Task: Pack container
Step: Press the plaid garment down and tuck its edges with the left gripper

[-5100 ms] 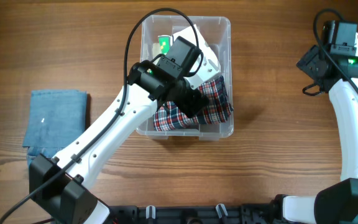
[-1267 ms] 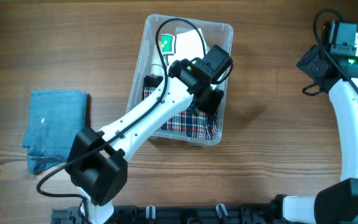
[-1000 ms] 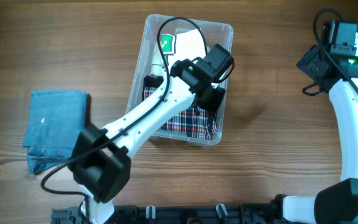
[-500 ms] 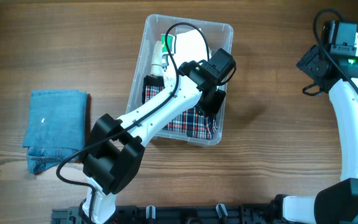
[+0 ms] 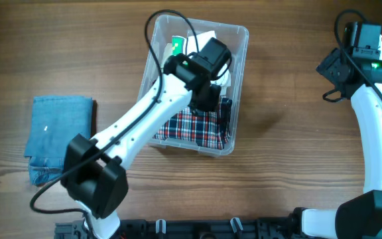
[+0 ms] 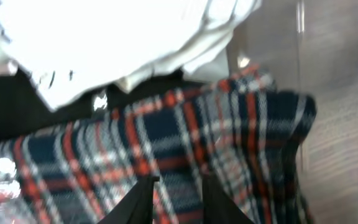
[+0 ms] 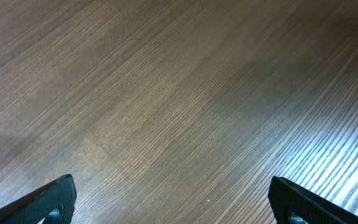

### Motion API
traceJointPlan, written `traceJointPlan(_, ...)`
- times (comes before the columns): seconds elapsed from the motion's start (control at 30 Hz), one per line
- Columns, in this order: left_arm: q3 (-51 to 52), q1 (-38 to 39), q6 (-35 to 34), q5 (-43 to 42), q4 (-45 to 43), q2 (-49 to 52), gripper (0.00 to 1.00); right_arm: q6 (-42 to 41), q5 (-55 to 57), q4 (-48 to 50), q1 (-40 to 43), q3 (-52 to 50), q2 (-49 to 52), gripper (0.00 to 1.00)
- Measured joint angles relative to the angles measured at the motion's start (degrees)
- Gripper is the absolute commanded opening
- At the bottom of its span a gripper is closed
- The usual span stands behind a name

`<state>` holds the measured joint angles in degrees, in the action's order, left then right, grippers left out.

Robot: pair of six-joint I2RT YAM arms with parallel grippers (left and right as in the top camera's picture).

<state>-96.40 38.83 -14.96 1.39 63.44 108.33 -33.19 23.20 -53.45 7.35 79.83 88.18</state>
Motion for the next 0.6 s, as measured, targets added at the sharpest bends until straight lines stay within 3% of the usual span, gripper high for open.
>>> traceJointPlan(0.27, 0.07, 0.13, -1.75, -3.65, 7.34, -0.13, 0.27, 0.00, 0.00, 0.00, 0.00, 0.00, 0.00, 1.00)
traceJointPlan(0.6, 8.11, 0.13, -5.27, -4.52, 5.64, -0.13, 0.26, 0.02, 0.00, 0.02, 0.00, 0.00, 0.00, 1.00)
